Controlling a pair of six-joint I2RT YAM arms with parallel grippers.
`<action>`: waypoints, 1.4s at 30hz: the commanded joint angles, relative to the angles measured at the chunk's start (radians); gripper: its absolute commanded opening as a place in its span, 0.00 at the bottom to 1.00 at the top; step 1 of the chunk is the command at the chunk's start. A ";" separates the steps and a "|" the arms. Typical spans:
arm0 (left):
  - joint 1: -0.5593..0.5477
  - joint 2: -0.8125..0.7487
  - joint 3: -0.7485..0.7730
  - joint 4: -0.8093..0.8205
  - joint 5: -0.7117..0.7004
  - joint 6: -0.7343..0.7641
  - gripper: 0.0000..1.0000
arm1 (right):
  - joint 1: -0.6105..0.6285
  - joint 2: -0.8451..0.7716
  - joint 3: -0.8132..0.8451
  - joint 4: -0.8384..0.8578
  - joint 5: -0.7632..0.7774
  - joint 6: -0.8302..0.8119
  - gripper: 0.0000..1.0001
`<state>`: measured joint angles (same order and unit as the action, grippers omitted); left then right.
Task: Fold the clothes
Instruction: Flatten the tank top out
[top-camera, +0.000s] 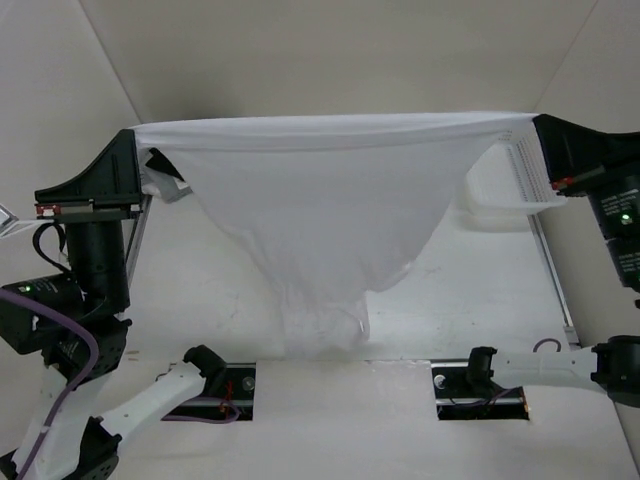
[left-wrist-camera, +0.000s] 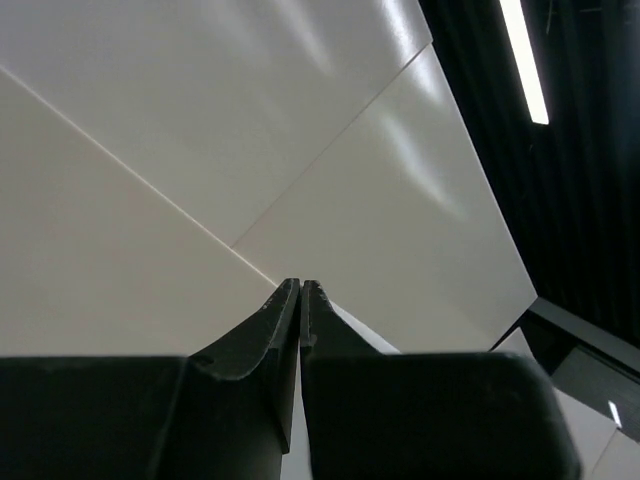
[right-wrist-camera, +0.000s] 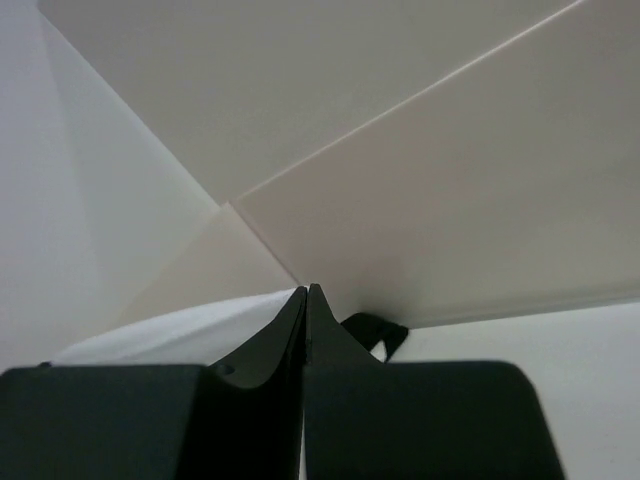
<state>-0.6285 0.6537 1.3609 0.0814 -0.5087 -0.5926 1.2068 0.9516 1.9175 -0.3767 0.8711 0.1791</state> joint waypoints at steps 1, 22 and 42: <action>0.008 0.067 -0.003 0.011 -0.039 0.065 0.00 | -0.012 0.064 -0.047 0.082 0.092 -0.184 0.00; 0.508 0.747 0.233 0.014 0.305 -0.131 0.01 | -0.819 0.769 0.452 -0.142 -0.656 0.211 0.00; 0.271 0.080 -0.792 0.036 0.066 -0.127 0.01 | -0.499 -0.054 -1.067 0.202 -0.486 0.416 0.00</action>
<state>-0.2970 0.9257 0.7940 0.1558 -0.3511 -0.7082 0.5972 1.0496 1.0824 -0.2649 0.2924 0.4805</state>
